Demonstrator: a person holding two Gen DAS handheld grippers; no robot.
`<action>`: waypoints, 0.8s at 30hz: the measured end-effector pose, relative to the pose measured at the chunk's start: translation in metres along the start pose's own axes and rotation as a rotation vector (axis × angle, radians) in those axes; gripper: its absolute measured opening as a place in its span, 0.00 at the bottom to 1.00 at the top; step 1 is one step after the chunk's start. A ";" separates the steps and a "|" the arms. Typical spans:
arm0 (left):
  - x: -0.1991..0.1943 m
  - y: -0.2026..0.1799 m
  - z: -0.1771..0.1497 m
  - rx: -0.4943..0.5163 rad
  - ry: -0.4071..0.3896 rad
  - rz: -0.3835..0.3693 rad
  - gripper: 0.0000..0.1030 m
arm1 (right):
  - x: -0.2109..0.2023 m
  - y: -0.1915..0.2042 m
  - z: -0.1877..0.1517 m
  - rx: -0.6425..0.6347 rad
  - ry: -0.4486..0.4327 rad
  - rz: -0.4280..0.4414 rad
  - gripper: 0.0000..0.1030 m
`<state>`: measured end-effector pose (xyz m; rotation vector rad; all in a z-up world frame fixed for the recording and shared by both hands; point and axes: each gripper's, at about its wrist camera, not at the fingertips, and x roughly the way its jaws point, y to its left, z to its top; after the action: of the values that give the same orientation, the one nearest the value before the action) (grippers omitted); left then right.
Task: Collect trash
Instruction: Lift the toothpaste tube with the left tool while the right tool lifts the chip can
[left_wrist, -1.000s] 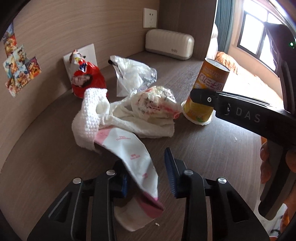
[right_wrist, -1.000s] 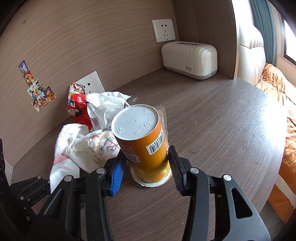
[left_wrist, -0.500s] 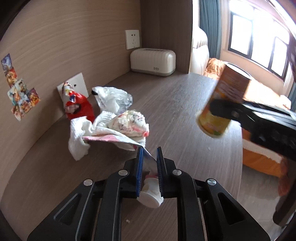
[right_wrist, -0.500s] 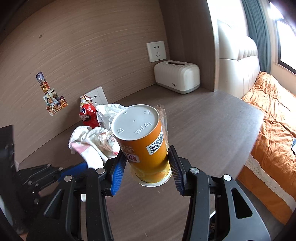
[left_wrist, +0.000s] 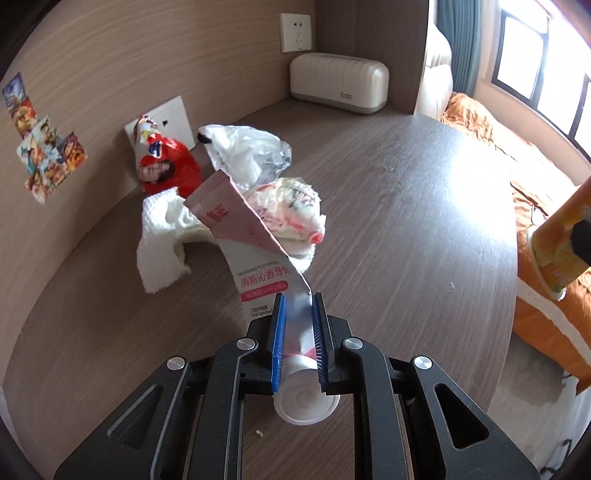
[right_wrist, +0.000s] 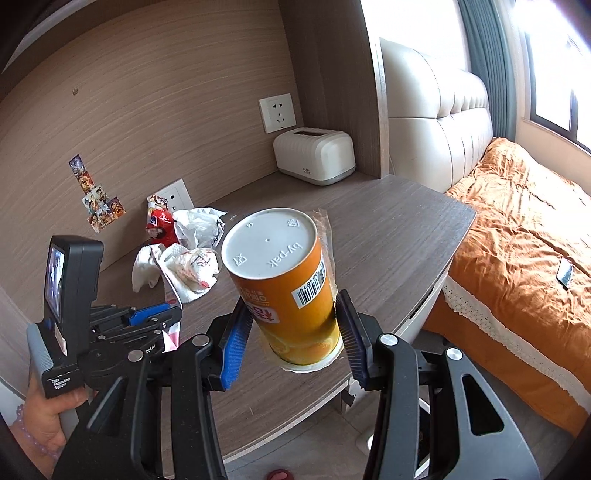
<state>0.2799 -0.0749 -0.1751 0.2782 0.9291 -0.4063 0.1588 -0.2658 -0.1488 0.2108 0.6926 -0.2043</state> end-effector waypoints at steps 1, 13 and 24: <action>0.000 0.001 -0.001 0.002 -0.001 0.011 0.14 | -0.001 0.000 0.000 0.002 -0.003 0.001 0.46; -0.003 0.048 -0.014 -0.050 -0.008 0.054 0.03 | 0.002 0.012 -0.005 -0.003 0.011 0.027 0.46; -0.010 0.033 -0.022 0.066 -0.046 0.050 0.54 | 0.010 0.027 -0.002 -0.013 0.015 0.048 0.46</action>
<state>0.2739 -0.0349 -0.1771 0.3503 0.8631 -0.3958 0.1720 -0.2410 -0.1539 0.2168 0.7025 -0.1527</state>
